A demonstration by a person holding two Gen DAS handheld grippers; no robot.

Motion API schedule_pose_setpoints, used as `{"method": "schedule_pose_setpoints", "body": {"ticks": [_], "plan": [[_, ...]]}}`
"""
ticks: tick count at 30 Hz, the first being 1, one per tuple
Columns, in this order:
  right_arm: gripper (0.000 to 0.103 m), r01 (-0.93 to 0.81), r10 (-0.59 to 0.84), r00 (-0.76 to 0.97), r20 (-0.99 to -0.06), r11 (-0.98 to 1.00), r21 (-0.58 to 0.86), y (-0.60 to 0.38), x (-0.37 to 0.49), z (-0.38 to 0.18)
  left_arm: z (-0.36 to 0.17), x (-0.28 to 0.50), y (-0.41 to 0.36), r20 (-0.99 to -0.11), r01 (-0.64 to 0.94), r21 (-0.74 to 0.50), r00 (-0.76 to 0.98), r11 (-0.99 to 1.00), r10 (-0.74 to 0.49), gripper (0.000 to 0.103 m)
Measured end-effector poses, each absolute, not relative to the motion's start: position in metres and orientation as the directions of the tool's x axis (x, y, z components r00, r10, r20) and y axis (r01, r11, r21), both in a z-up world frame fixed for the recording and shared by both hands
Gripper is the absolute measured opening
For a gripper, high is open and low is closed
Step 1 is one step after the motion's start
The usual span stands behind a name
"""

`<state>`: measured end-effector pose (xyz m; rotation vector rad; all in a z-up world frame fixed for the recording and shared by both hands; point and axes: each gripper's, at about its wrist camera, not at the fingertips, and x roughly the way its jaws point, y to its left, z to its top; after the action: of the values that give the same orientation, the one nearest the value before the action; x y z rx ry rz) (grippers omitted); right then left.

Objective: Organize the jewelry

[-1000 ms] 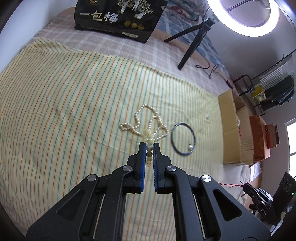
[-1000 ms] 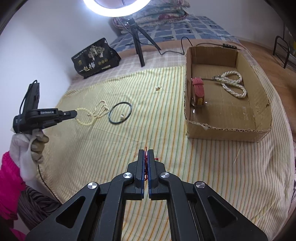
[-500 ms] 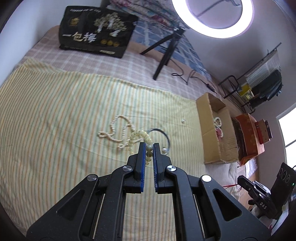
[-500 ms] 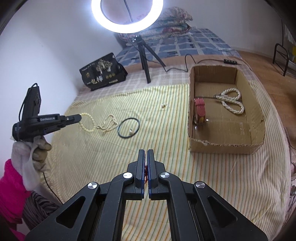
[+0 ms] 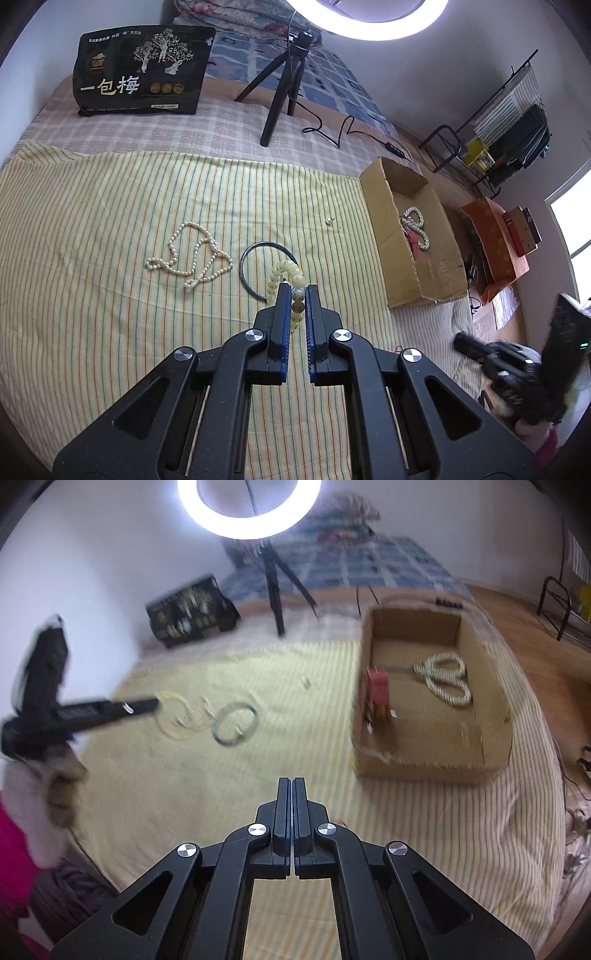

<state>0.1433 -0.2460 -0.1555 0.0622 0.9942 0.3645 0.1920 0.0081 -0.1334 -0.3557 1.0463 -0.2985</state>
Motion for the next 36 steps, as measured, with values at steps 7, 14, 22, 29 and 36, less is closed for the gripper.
{"method": "schedule_pose_setpoints", "body": {"ticks": [7,14,22,29,36], "plan": [[0.050,-0.359,0.287,0.365,-0.886,0.921,0.151,-0.232,0.147,-0.203,-0.135,0.193,0.013,-0.787,0.053,-0.425,0.471,0.904,-0.398,0.005],[0.050,-0.424,0.210,0.329,-0.921,0.904,0.054,-0.213,0.151,-0.233,-0.136,0.193,0.021,-0.790,0.041,-0.424,0.472,0.905,-0.392,0.005],[0.050,-0.424,0.184,0.316,-0.931,0.905,0.035,-0.215,0.160,-0.254,-0.136,0.195,0.026,-0.788,0.033,-0.430,0.474,0.902,-0.393,0.005],[0.049,-0.512,0.197,0.300,-0.934,0.859,0.017,-0.200,0.148,-0.256,-0.136,0.196,0.024,-0.789,0.038,-0.427,0.472,0.903,-0.393,0.005],[0.011,-0.522,0.185,0.298,-0.937,0.853,0.003,-0.194,0.146,-0.256,-0.136,0.195,0.023,-0.790,0.037,-0.425,0.472,0.904,-0.391,0.005]]}}
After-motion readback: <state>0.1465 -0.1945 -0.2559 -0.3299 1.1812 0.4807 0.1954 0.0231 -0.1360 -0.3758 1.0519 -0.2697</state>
